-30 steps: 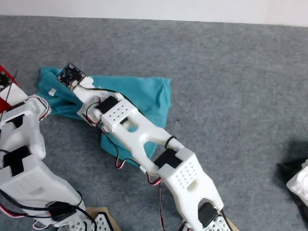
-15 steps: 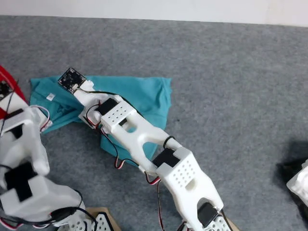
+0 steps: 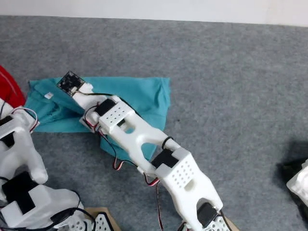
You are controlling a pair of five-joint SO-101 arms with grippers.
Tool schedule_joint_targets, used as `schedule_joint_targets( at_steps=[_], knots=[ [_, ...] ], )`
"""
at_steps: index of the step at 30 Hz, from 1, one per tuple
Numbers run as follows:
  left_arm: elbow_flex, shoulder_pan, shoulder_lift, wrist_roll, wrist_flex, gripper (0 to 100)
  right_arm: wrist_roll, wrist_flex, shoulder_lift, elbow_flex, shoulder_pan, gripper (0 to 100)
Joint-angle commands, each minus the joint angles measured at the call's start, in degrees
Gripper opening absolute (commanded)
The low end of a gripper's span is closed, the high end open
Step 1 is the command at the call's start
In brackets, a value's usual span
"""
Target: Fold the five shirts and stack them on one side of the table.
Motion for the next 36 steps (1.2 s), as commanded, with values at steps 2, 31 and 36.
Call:
schedule_joint_targets(
  at_steps=[2, 31, 36],
  knots=[
    [-0.57, -2.51, -2.68, -0.44, -1.32, 1, -0.62, 12.7, -9.36, -6.02, -4.7, 20.3],
    [-35.03, 3.82, 6.02, -6.15, 28.92, 26, -0.7, -2.33, -36.62, 33.89, -0.4, 20.3],
    [-43.82, 8.48, 16.57, -6.15, 30.07, 26, -0.7, -4.35, -37.76, 35.65, -0.22, 20.2]
  ],
)
